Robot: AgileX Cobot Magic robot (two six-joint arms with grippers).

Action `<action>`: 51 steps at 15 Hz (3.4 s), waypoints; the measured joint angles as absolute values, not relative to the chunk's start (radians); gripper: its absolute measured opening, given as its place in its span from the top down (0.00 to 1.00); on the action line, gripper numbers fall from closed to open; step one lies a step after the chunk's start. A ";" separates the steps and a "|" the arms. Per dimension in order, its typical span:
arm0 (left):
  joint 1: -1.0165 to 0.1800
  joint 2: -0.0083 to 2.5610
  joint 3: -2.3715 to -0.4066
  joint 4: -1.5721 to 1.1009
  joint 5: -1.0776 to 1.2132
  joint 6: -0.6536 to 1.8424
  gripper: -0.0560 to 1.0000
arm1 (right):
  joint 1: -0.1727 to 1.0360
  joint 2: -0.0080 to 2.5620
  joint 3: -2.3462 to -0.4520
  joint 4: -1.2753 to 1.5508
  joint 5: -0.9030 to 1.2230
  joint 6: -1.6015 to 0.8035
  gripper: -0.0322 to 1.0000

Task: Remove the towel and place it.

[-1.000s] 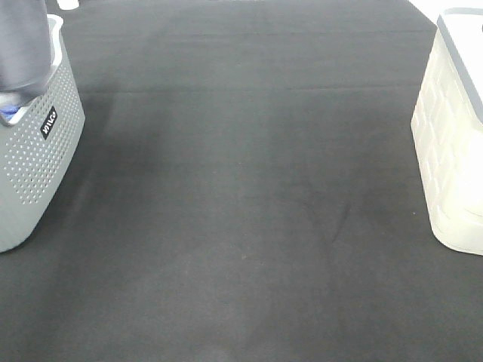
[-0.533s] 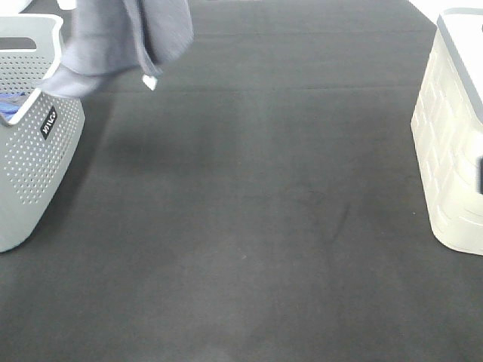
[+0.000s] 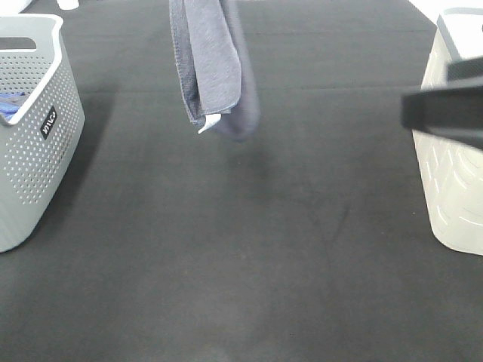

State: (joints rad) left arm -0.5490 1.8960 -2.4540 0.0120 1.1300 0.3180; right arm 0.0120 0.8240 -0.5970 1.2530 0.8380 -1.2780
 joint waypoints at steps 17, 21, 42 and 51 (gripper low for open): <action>-0.564 1.930 -2.454 -0.116 1.106 0.342 0.95 | 0.267 1.491 -0.906 1.680 0.788 -1.875 0.26; -0.564 1.933 -2.454 -0.204 1.106 0.409 0.95 | 0.267 1.583 -0.982 1.709 0.804 -1.904 0.27; -0.564 1.973 -2.454 -0.297 1.079 0.537 0.95 | 0.267 1.838 -1.023 1.733 0.978 -2.069 0.51; -0.564 1.973 -2.454 -0.297 1.079 0.545 0.95 | 0.267 1.841 -1.023 1.569 0.947 -1.932 0.71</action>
State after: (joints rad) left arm -0.5640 1.9730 -2.4540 -0.2970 1.0790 0.5450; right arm 0.2670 1.8410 -1.0230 1.5690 0.9470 -1.9320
